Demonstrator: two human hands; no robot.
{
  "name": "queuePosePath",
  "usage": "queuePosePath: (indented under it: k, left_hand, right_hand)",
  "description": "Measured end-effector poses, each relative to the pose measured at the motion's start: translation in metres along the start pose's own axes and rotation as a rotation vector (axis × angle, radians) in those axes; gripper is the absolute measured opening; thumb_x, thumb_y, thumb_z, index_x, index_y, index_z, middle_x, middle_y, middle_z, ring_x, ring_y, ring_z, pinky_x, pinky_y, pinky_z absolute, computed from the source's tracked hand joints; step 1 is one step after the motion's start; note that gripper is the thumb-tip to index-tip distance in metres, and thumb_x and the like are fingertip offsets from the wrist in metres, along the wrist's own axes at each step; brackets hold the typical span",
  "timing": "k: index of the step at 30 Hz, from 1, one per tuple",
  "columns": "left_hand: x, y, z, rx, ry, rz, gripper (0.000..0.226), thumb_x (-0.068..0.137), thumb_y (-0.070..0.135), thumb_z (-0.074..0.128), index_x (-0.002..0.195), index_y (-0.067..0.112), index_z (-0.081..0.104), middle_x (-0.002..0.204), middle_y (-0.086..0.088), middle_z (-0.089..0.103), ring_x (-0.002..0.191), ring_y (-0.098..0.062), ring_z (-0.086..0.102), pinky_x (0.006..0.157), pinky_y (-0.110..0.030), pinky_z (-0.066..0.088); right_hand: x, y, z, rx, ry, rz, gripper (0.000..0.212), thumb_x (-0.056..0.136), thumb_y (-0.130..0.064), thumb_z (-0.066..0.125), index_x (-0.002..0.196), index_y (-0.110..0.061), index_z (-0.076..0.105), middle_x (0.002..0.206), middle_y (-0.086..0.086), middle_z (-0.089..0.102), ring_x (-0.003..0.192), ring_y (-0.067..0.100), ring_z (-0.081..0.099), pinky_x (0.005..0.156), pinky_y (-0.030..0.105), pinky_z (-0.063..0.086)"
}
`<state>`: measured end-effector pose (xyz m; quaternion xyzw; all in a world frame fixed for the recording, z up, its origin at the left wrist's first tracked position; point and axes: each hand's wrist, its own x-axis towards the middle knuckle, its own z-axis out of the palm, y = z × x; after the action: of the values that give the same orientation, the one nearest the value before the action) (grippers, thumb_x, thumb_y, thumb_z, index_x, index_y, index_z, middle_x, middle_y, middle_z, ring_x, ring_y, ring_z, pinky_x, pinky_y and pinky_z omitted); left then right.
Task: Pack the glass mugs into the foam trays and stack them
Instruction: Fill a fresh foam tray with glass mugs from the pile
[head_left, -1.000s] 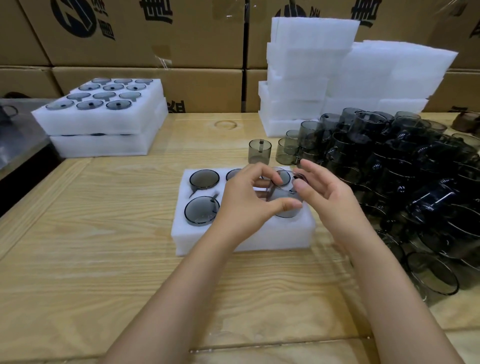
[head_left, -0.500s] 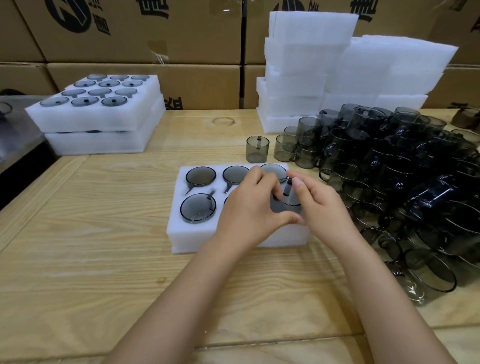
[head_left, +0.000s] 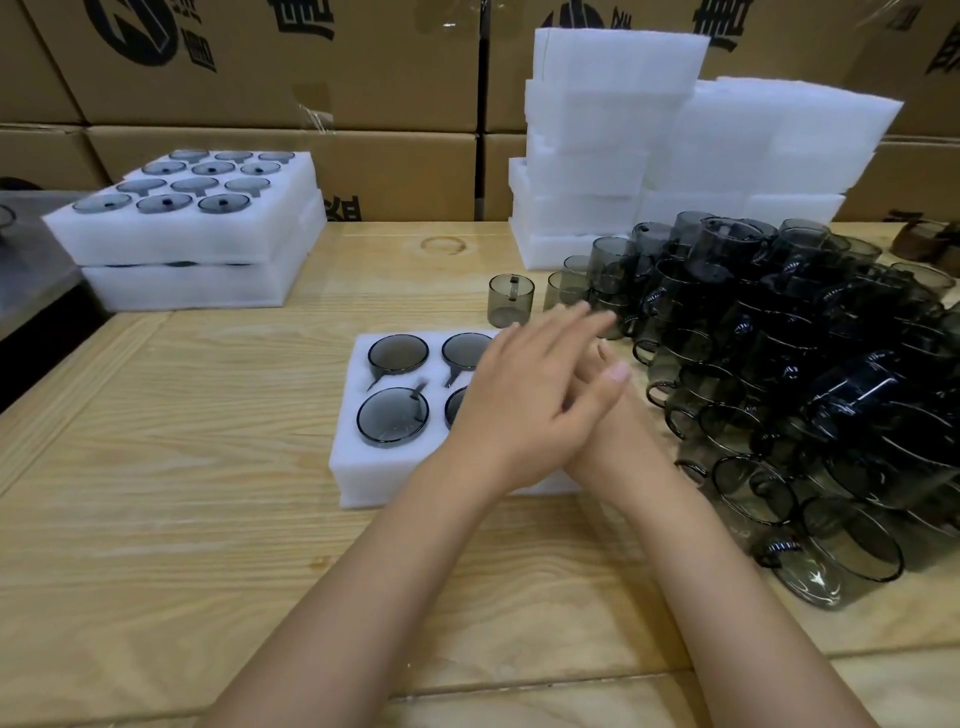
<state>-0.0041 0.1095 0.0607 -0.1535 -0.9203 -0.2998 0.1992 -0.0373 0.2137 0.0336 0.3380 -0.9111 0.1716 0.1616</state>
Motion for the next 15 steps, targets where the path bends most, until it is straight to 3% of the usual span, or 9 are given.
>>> queuePosePath:
  k: [2, 4, 6, 8, 10, 12, 15]
  left_hand:
    - [0.009, 0.000, 0.007, 0.131, -0.200, -0.017, 0.058, 0.095, 0.060, 0.029, 0.146, 0.033, 0.032, 0.157, 0.008, 0.026, 0.146, -0.009, 0.011, 0.119, -0.040, 0.006]
    - [0.016, -0.001, 0.013, 0.163, -0.356, -0.080, 0.055, 0.096, 0.060, 0.028, 0.146, 0.036, 0.031, 0.159, 0.010, 0.019, 0.147, -0.008, 0.001, 0.118, -0.044, 0.001]
    - [0.020, -0.003, 0.016, 0.136, -0.435, -0.122, 0.056, 0.095, 0.063, 0.028, 0.145, 0.040, 0.030, 0.160, 0.011, 0.012, 0.147, -0.008, -0.005, 0.118, -0.047, -0.003]
    - [0.021, -0.004, 0.016, 0.122, -0.462, -0.140, 0.056, 0.094, 0.065, 0.028, 0.145, 0.042, 0.029, 0.160, 0.010, 0.009, 0.147, -0.009, -0.008, 0.118, -0.047, -0.005]
    - [0.020, -0.005, 0.017, 0.121, -0.433, -0.147, 0.055, 0.093, 0.065, 0.029, 0.144, 0.043, 0.030, 0.160, 0.010, 0.010, 0.147, -0.008, -0.007, 0.118, -0.045, -0.005]
    - [0.017, -0.004, 0.020, 0.141, -0.359, -0.139, 0.055, 0.094, 0.063, 0.029, 0.144, 0.041, 0.032, 0.159, 0.010, 0.015, 0.147, -0.009, -0.002, 0.118, -0.043, -0.002]
    - [0.006, 0.001, 0.022, 0.195, -0.131, -0.069, 0.053, 0.096, 0.055, 0.035, 0.140, 0.026, 0.045, 0.152, 0.002, 0.036, 0.144, -0.014, 0.021, 0.116, -0.039, 0.016]
  right_hand:
    - [-0.001, 0.002, 0.001, -0.121, -0.054, -0.013, 0.058, 0.092, -0.028, 0.040, 0.148, -0.017, 0.027, 0.154, 0.008, 0.026, 0.143, 0.023, 0.018, 0.118, 0.044, 0.011]
    - [-0.003, 0.008, 0.003, -0.289, -0.223, -0.009, 0.066, 0.093, -0.038, 0.028, 0.151, -0.019, 0.003, 0.159, 0.007, 0.004, 0.146, 0.022, 0.001, 0.117, 0.046, 0.005]
    - [-0.003, 0.015, 0.004, -0.353, -0.352, -0.012, 0.070, 0.091, -0.048, 0.016, 0.148, -0.025, -0.017, 0.158, 0.001, -0.015, 0.145, 0.018, -0.015, 0.116, 0.047, 0.000]
    - [-0.002, 0.016, 0.003, -0.320, -0.371, -0.012, 0.069, 0.087, -0.053, 0.009, 0.142, -0.029, -0.026, 0.157, -0.002, -0.018, 0.144, 0.016, -0.018, 0.116, 0.047, 0.000]
    - [-0.001, 0.016, 0.004, -0.280, -0.332, -0.014, 0.069, 0.085, -0.054, 0.007, 0.143, -0.030, -0.022, 0.158, -0.003, -0.014, 0.145, 0.015, -0.015, 0.116, 0.045, 0.001]
    - [-0.002, 0.016, 0.005, -0.205, -0.291, -0.025, 0.072, 0.089, -0.052, 0.022, 0.150, -0.026, -0.007, 0.159, -0.002, -0.005, 0.146, 0.015, -0.005, 0.117, 0.042, 0.004]
    - [-0.006, 0.011, 0.010, -0.114, -0.093, -0.090, 0.071, 0.087, -0.048, 0.029, 0.149, -0.016, 0.021, 0.155, 0.007, 0.023, 0.141, 0.018, 0.019, 0.117, 0.034, 0.013]
